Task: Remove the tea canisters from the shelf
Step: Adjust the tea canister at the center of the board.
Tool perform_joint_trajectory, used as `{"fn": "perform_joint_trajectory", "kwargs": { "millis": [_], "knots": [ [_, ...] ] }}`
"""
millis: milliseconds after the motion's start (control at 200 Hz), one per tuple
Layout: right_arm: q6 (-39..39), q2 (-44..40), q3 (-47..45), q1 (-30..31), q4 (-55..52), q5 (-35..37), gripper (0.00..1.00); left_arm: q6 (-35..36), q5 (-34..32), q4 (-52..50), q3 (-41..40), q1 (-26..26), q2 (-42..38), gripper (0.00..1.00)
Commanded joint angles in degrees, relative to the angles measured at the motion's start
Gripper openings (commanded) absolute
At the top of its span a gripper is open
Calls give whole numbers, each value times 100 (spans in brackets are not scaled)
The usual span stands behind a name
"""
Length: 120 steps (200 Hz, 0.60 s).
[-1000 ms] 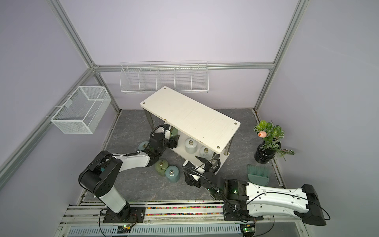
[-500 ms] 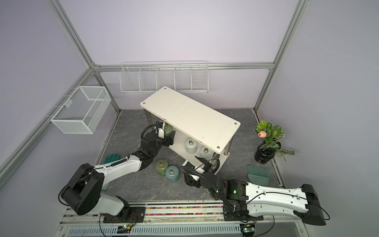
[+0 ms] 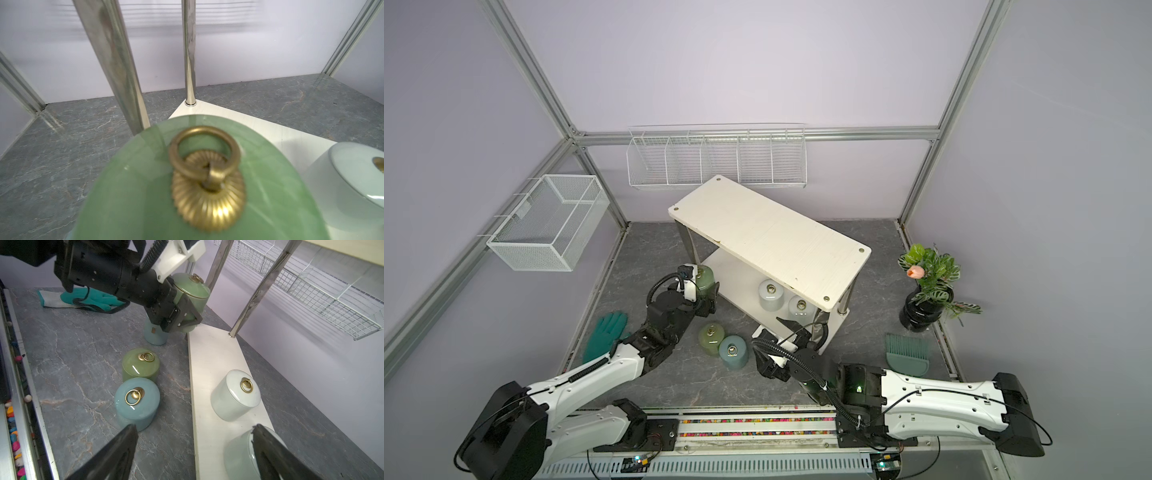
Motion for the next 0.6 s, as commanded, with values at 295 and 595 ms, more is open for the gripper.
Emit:
{"fn": "perform_joint_trajectory", "kwargs": {
  "millis": [295,595],
  "knots": [
    [-25,22,-29,3,135,-137,89,-205,-631,-49,-459,-27,-673,68],
    [-76,74,63,0,25,-163,89,-370,-910,160,-539,-27,-308,67]
  ]
}}
